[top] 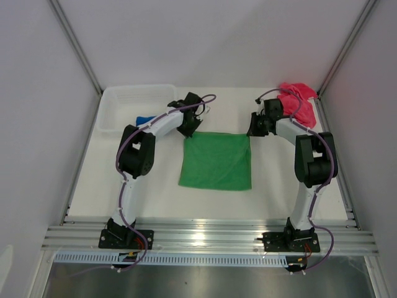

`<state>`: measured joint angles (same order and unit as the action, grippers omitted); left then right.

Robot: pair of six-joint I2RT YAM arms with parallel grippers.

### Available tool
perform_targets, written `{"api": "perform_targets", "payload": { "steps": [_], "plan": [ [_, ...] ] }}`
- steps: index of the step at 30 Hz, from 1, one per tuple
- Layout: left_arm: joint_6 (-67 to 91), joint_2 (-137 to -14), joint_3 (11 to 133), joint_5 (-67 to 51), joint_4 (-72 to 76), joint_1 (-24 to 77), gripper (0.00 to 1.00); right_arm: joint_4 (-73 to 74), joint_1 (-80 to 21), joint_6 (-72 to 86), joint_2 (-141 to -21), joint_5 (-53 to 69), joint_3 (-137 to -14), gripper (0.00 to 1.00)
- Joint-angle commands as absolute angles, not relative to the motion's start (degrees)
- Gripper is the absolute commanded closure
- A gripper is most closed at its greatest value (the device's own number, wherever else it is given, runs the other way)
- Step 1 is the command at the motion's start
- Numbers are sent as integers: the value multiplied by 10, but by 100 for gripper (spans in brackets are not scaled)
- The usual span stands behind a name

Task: Roll the towels
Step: Fold the towel

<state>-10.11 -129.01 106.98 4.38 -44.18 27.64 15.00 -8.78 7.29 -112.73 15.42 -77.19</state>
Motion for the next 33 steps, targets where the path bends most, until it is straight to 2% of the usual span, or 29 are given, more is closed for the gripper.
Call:
{"api": "perform_targets", "payload": {
  "steps": [1, 3, 5, 11, 15, 25, 33],
  "plan": [
    [-109, -1291, 1094, 58, -426, 279, 99, 134, -85, 78, -1143, 145, -808, 73],
    [-108, -1294, 1099, 59, -428, 279, 99, 155, -84, 90, -1150, 141, -820, 66],
    [-109, -1297, 1103, 60, -431, 279, 99, 163, -77, 104, -1143, 121, -828, 64],
    [-109, -1299, 1103, 61, -432, 279, 99, 196, -63, 129, -1057, 124, -768, 68],
    [-107, -1300, 1104, 62, -433, 279, 99, 240, -99, 121, -993, 129, -686, 76],
    [-108, -1301, 1106, 62, -436, 279, 99, 254, -153, 120, -956, 171, -581, 76],
    [-105, -1300, 1105, 61, -435, 279, 99, 244, -163, 136, -949, 150, -544, 76]
  ]
}}
